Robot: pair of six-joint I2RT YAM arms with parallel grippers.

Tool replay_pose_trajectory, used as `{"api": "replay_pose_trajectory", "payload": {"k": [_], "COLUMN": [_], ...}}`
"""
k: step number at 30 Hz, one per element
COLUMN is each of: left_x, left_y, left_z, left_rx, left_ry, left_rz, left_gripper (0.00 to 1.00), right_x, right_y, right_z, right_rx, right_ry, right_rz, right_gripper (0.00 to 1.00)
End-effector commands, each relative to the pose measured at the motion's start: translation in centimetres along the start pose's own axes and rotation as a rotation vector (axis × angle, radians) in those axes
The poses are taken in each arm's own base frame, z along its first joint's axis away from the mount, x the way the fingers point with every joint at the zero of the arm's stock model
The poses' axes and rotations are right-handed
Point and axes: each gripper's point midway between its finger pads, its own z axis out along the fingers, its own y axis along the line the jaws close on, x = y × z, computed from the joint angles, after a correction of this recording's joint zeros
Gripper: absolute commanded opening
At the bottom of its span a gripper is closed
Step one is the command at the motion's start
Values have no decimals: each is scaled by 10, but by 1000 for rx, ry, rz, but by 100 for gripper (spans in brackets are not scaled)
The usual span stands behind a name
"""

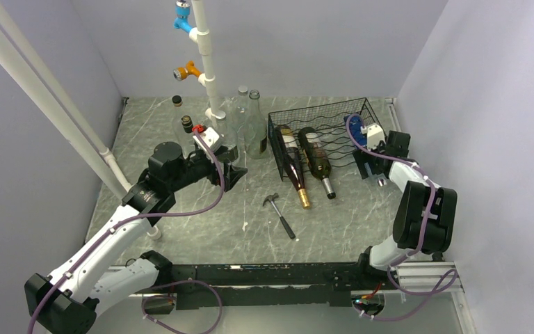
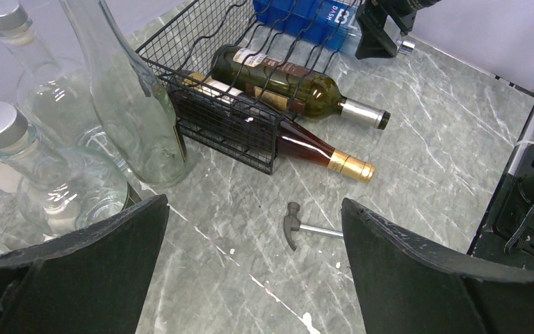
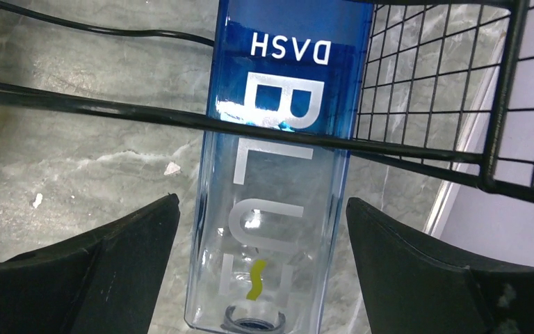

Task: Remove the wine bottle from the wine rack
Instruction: Pick up the wine bottle from the wine rack.

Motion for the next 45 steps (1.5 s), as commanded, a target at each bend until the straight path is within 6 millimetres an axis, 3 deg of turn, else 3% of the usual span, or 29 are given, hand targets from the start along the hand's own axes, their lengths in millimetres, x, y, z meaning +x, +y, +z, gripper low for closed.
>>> {"api": "replay_pose_trajectory", "payload": {"k": [1,9,31,35,45], "left_x": [-11,-13,-14,-14,-15], "left_y": [-1,-2,-2,-2,-1], "left_z": [-3,-5,-6,-6,-7], "left_rx": [-3,-2,-5,-5,-10], "left_ry": [-37,-42,-44,-45,-48], "left_rz": [21,22,23,24,24], "left_gripper": [100,99,99,100,99], "right_x": [-7,4,11,12,6], "right_y": [-8,-7,0,0,1], "right_z": [7,16,30,29,17], "right_rx": [47,55,54,53,52], "right_ry": [-27,11,32,38,22], "right_rz": [-34,-33,-31,-33,-49], "right_gripper": [92,87,78,73,43]}}
